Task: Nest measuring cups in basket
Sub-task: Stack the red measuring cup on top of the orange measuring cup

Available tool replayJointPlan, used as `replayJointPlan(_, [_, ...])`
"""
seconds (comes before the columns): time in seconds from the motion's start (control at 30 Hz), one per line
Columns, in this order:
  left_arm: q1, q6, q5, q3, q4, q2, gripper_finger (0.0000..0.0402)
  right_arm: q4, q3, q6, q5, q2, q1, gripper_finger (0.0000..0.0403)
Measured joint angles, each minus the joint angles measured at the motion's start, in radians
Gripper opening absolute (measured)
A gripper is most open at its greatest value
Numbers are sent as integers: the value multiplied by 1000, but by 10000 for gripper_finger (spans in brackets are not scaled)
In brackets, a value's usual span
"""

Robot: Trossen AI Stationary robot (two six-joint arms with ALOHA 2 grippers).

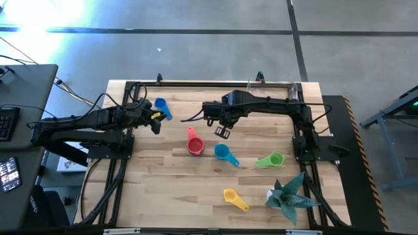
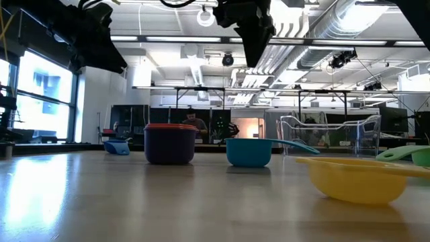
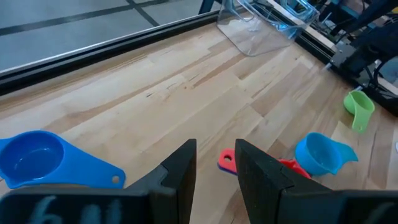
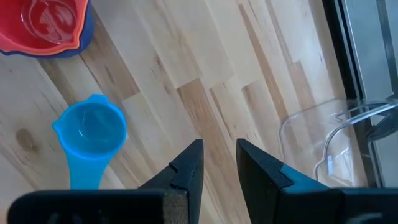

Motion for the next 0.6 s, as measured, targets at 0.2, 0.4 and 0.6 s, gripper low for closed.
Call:
replayJointPlan(0.2, [0, 1, 0, 0, 0, 0, 101, 0, -1, -25, -2, -12, 1, 87])
replayJointPlan(0.4, [0, 2, 0, 0, 0, 0, 101, 1, -2, -43, 14, -79, -3, 87])
replayJointPlan(0.6, [0, 2, -1, 0, 0, 0, 101, 10, -1, -38, 56, -167, -6, 87])
